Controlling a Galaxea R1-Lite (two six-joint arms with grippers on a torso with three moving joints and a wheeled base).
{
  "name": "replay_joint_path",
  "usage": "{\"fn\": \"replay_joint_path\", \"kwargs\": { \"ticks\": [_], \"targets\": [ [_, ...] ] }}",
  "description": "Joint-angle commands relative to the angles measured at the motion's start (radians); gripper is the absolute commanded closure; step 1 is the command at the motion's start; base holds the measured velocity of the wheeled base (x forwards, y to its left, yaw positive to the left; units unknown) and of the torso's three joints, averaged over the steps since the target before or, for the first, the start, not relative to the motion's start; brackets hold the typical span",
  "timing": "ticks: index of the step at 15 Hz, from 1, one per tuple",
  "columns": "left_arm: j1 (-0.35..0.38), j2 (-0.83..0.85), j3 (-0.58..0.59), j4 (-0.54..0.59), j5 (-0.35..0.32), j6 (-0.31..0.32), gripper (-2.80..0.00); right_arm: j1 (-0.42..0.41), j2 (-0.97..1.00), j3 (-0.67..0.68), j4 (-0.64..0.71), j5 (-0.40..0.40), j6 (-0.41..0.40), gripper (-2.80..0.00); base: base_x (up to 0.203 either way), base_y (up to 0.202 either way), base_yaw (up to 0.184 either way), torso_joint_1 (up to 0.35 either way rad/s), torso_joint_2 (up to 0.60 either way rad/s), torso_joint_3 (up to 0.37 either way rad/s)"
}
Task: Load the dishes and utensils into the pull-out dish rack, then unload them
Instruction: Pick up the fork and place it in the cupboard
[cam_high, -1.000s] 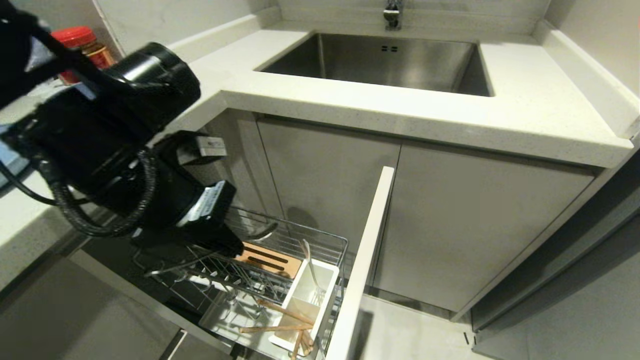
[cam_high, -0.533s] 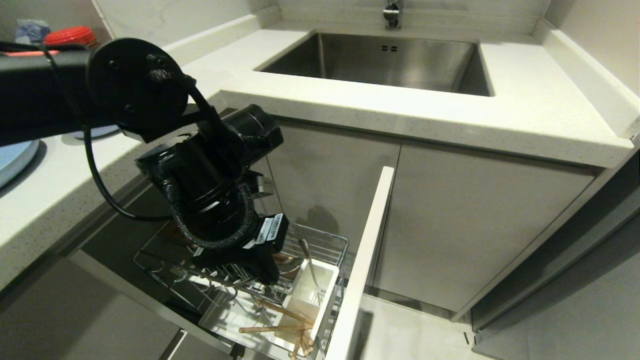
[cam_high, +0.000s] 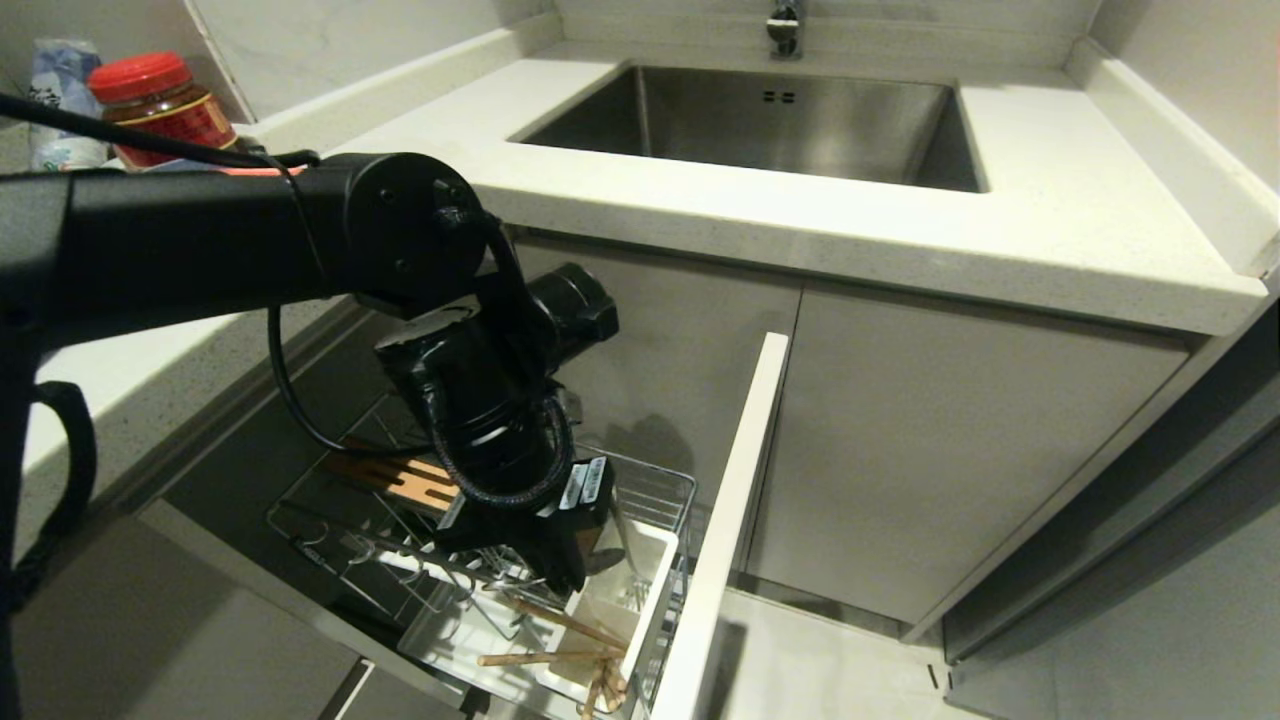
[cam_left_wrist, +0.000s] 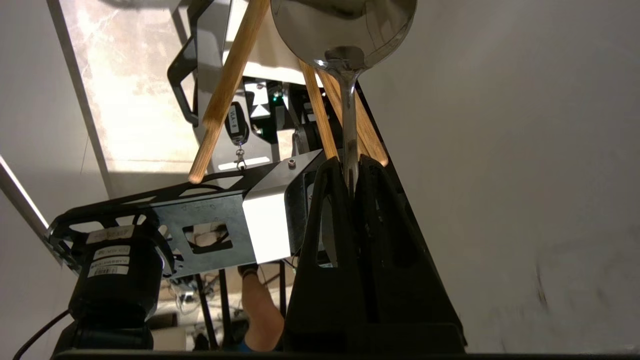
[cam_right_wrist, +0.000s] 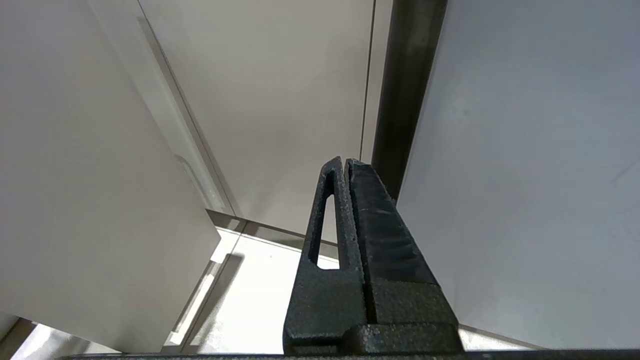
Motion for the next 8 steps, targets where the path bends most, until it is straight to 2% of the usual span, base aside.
{"fn": "replay_joint_path", "kwargs": {
  "ticks": [1,8],
  "targets": [
    [-0.001,0.044,-0.005,0.008,-0.015,-0.003,0.00,0.000,-0.001,0.026,0.000,0.000,0.000,0.00,0.000,0.000,0.000,0.000,0.00,0.000],
    [0.002,0.118,-0.009,-0.018,-0.052,0.000,0.00,0.000,-0.001,0.026,-0.002,0.000,0.000,0.00,0.000,0.000,0.000,0.000,0.00,0.000]
  ]
}}
